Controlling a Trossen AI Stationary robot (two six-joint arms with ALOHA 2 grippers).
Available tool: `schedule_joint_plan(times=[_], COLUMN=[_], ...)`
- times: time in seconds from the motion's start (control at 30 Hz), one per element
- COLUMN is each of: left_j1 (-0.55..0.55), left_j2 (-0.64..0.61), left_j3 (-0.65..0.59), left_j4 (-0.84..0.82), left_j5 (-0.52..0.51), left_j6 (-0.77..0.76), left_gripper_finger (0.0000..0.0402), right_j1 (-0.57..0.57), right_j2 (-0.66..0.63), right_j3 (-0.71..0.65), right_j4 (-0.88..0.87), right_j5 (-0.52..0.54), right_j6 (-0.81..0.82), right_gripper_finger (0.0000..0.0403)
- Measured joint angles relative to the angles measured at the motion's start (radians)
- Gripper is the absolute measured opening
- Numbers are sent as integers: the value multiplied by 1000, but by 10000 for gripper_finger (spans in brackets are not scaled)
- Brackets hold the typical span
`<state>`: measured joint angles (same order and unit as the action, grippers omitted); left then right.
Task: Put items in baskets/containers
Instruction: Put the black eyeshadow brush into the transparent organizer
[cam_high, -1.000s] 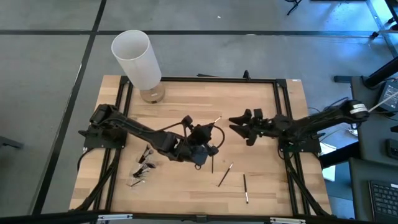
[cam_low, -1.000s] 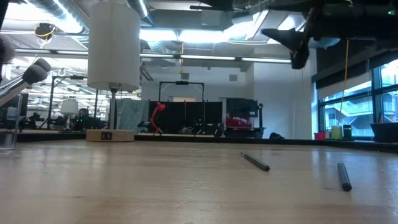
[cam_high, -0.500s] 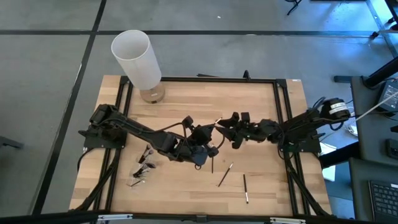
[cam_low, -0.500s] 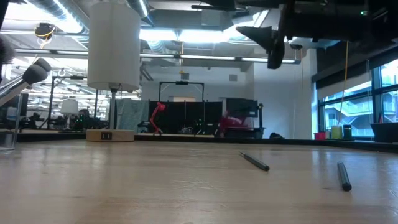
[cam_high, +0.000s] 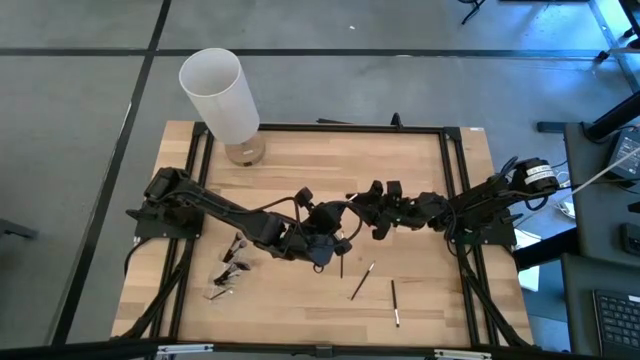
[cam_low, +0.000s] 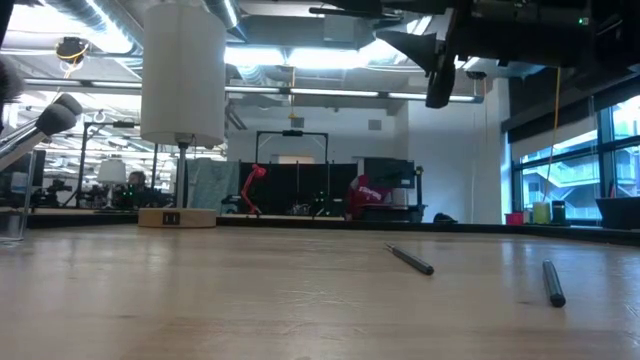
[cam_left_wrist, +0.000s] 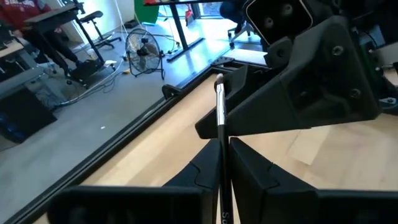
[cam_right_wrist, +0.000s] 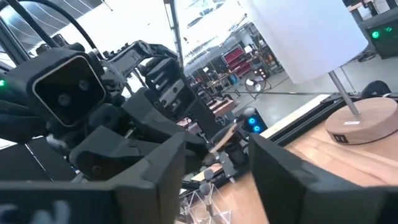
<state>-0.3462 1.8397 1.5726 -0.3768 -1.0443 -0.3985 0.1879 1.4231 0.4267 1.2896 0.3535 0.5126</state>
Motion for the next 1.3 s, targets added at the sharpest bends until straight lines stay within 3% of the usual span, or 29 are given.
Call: schedule_joint_plan(times=[0.27,0.87,1.1,1.3], left_j1=[2,8,8,5], left_j2=[20,18,18,18], left_j3=[0,0,0,0], left_j4=[7,11,15,-4], left_j5=[57,42,30,33], left_j6=[0,8,16,51], left_gripper_finger=[26,32,70,123], right_j1=[0,-1,0,0], right_j2=[0,-1,-2,-1], right_j3=[0,0,0,0], right_j4=[0,-1,-24,-106], right_j5=[-6,-13,-2,78], right_j6=[-2,-18,-60,-136], right_gripper_finger=[84,46,45,45])
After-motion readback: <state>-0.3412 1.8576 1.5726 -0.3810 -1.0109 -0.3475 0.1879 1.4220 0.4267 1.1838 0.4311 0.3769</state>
